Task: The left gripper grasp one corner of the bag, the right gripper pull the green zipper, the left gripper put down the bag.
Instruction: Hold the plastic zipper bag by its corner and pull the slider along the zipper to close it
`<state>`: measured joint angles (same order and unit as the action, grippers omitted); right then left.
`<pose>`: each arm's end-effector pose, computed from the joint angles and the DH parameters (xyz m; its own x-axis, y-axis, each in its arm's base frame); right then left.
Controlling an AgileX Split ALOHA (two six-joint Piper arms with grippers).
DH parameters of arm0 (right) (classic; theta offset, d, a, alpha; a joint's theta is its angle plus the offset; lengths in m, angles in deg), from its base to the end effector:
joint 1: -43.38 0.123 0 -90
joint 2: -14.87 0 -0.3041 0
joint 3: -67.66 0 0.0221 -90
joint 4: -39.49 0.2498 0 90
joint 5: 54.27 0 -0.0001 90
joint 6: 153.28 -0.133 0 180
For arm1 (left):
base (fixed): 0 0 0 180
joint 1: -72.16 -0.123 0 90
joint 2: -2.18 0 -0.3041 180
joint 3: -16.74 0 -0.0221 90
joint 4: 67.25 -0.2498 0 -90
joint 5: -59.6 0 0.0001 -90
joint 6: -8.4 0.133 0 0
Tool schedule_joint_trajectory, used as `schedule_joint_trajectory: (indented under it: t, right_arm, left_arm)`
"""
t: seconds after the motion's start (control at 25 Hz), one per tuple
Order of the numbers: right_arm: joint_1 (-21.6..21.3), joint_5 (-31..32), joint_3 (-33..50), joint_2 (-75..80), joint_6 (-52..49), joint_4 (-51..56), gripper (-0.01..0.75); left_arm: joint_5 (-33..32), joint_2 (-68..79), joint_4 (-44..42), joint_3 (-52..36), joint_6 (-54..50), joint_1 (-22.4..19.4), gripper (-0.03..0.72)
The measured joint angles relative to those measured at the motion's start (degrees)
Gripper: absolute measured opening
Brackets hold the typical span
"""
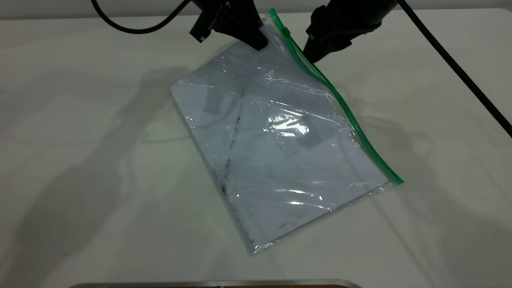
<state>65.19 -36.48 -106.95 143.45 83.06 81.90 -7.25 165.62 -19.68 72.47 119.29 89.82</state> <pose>0.4122 0.1946 0.0937 -0.6301 -0.5307 -0.5669 -0.6568 0.7537 0.0244 0.5070 -0.2562 0.0602 0.3478 0.6594 -0.6665 0.9371 -0.2663 0.2255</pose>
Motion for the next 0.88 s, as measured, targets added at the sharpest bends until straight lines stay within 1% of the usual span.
schedule_joint_trajectory:
  t: [0.32,0.64,0.76,0.88]
  right_arm:
    - [0.0,0.4,-0.6,0.3,8.5,8.5,0.467]
    - [0.0,4.3,-0.7,0.3,18.8,18.6,0.464]
    - [0.0,5.0,-0.7,0.3,20.1,20.0,0.422]
    - [-0.1,5.2,-0.7,0.3,20.3,20.0,0.343]
  left_arm:
    - [0.0,0.0,-0.3,0.0,0.0,1.4,0.053]
    - [0.0,0.0,-0.4,0.0,0.0,3.0,0.053]
    - [0.0,0.0,-0.4,0.0,0.0,3.1,0.053]
    - [0.0,0.0,-0.4,0.0,0.0,3.1,0.053]
